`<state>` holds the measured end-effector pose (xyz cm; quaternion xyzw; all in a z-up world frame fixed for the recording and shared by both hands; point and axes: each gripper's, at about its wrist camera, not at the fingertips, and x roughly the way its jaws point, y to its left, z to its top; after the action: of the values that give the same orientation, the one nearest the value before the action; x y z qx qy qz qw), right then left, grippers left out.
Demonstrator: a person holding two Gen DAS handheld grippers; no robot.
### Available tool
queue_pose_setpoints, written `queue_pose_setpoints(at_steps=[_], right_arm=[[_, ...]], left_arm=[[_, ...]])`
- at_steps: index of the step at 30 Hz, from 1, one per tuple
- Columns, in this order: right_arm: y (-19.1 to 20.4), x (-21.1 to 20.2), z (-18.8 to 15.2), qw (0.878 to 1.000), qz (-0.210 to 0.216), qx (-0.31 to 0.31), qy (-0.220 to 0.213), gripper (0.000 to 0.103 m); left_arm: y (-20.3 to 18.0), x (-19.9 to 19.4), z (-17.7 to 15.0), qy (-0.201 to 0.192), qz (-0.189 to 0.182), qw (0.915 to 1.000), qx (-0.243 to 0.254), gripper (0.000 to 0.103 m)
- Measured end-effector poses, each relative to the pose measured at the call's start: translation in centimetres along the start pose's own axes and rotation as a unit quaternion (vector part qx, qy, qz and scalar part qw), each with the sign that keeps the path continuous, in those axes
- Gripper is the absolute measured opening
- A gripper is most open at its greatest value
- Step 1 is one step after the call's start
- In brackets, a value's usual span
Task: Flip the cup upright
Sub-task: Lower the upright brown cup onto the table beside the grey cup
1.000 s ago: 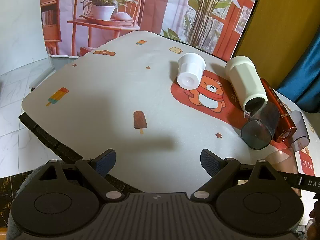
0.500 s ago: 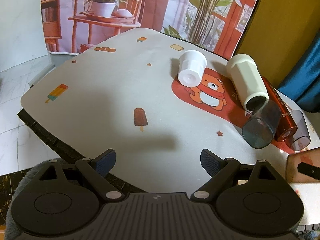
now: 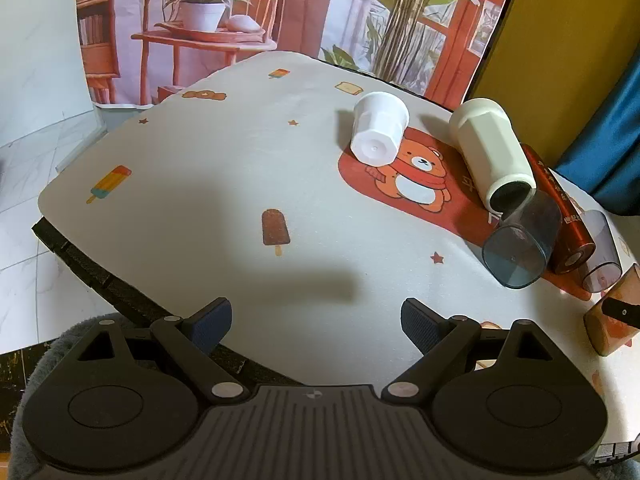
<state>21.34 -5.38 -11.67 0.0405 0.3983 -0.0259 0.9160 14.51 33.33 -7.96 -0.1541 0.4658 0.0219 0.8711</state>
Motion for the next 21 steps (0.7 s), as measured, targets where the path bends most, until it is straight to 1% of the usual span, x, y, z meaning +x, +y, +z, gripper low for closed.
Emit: queue_pose_setpoints(at_steps=[3, 8, 10, 12, 13, 15, 18, 21], right_arm=[[0.2, 0.1, -0.1, 1.000, -0.015, -0.014, -0.002, 0.063], [0.3, -0.3, -0.5, 1.000, -0.011, -0.009, 0.001, 0.065], [0.3, -0.6, -0.5, 1.000, -0.009, -0.007, -0.001, 0.069], [0.4, -1.0, -0.4, 1.000, -0.009, -0.007, -0.003, 0.077], [0.4, -1.2, -0.3, 1.000, -0.010, -0.005, -0.005, 0.079], [0.4, -1.6, -0.3, 1.000, -0.010, 0.000, -0.007, 0.088], [0.5, -2.3, -0.3, 1.000, -0.012, 0.007, -0.010, 0.095], [0.6, -3.4, -0.3, 1.000, -0.010, 0.015, -0.014, 0.099]], left_arm=[[0.1, 0.0, 0.0, 0.000, 0.000, 1.0000, -0.001, 0.093], [0.2, 0.0, 0.0, 0.001, 0.002, 1.0000, -0.006, 0.093], [0.1, 0.0, 0.0, 0.003, -0.001, 1.0000, -0.007, 0.093], [0.0, -0.1, -0.1, 0.004, -0.003, 1.0000, -0.006, 0.093], [0.0, -0.2, -0.1, 0.003, -0.004, 1.0000, -0.005, 0.093], [-0.1, -0.5, -0.2, 0.001, -0.004, 1.0000, -0.003, 0.093], [-0.1, -0.9, -0.2, -0.006, -0.002, 1.0000, 0.000, 0.093], [-0.4, -1.5, -0.2, -0.013, -0.001, 0.9999, 0.006, 0.093]])
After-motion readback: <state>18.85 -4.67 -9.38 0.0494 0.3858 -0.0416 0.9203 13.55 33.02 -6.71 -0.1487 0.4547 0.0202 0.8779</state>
